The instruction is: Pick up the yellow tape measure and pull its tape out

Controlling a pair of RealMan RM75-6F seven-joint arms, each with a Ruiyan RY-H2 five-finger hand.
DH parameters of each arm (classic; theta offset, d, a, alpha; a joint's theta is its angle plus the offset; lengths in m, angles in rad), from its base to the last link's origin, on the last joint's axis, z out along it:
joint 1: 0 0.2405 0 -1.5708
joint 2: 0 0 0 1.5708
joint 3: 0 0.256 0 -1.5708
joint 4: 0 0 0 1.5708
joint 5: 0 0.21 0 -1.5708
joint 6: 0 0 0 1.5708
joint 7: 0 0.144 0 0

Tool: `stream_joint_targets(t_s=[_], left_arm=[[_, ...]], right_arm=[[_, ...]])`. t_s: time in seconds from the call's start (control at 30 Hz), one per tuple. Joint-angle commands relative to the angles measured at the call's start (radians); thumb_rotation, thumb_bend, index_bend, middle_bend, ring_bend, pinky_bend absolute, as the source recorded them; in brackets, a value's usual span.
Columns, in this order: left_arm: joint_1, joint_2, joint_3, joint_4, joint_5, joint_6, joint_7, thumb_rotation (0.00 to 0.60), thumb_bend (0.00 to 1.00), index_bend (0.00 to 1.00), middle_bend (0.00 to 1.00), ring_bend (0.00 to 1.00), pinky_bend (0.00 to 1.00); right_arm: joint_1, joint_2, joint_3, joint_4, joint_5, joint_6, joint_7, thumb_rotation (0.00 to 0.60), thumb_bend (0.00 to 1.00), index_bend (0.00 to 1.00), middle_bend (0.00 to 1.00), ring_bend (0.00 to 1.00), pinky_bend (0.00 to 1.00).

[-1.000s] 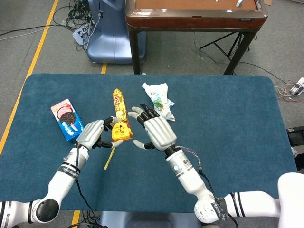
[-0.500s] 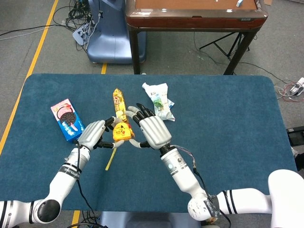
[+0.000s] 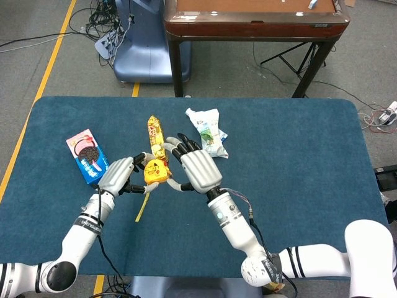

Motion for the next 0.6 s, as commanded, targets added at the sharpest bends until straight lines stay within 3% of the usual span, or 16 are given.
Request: stream_joint_targets(t_s=[0.03, 0.27, 0.6], left_arm=[[0.005, 0.001, 0.005, 0.009, 0.004, -0.006, -0.011, 0.600, 0.24, 0.45, 0.47, 0.34, 0.34], [0.018, 0.007, 0.010, 0.022, 0.023, -0.016, -0.043, 0.600, 0.24, 0.45, 0.47, 0.34, 0.34], [0.023, 0.016, 0.011, 0.032, 0.035, -0.033, -0.067, 0.600, 0.24, 0.45, 0.47, 0.34, 0.34]], right_arm=[[0.002, 0.003, 0.001, -0.001, 0.003, 0.007, -0.003, 0.600, 0.40, 0.18, 0.17, 0.06, 0.16], [0.005, 0.007, 0.007, 0.003, 0.008, 0.034, -0.014, 0.600, 0.42, 0.21, 0.24, 0.12, 0.16], [0.016, 0.002, 0.011, 0.006, 0.033, 0.050, -0.034, 0.600, 0.48, 0.50, 0.39, 0.21, 0.16]])
